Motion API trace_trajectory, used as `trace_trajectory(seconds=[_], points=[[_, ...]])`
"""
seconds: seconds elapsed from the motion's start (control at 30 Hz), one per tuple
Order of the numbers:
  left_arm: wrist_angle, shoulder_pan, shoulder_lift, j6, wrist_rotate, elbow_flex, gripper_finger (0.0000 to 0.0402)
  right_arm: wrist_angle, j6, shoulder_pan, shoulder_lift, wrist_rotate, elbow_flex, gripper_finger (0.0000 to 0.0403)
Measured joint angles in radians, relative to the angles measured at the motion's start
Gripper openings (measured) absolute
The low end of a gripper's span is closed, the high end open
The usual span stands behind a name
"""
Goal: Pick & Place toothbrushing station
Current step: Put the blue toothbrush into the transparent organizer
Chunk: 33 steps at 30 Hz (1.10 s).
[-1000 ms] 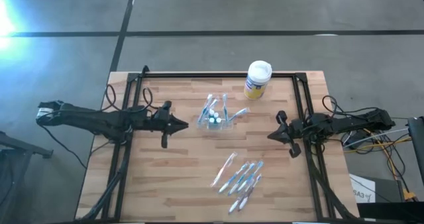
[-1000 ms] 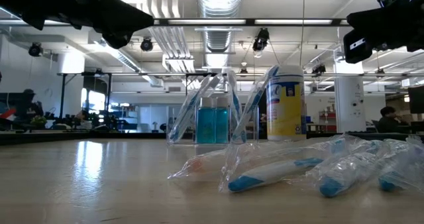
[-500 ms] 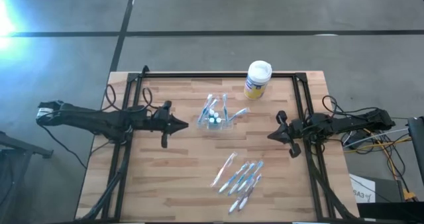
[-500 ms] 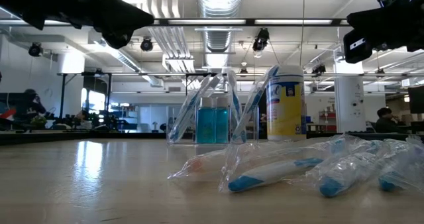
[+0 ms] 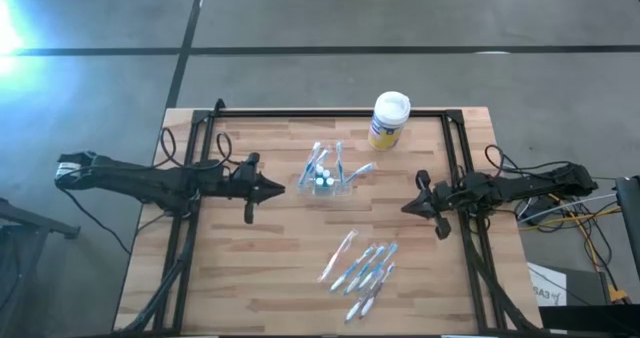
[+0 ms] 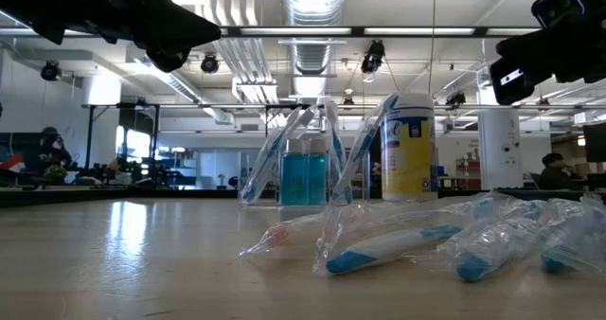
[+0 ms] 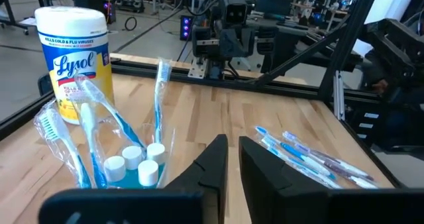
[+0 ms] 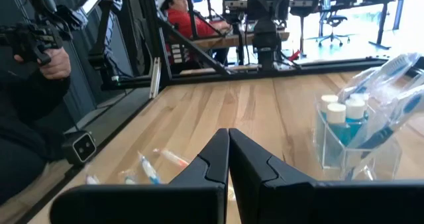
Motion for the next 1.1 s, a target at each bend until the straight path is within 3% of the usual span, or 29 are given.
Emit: trace_trajectory(seconds=[0.7, 0.9, 1.1], points=[[0.005, 0.0, 0.001, -0.011, 0.003, -0.016, 0.0045, 0.005, 0.004, 0.0, 0.026, 0.002, 0.0, 0.0008], [0.082, 0.0, 0.0, -0.032, 0.154, -0.005, 0.0055, 0.007, 0.006, 0.0, 0.026, 0.002, 0.0, 0.0008], [0.09, 0.0, 0.0, -0.006, 0.154, -0.005, 0.0063, 0.004, 0.034, 0.0, 0.041, 0.001, 0.0, 0.0008]])
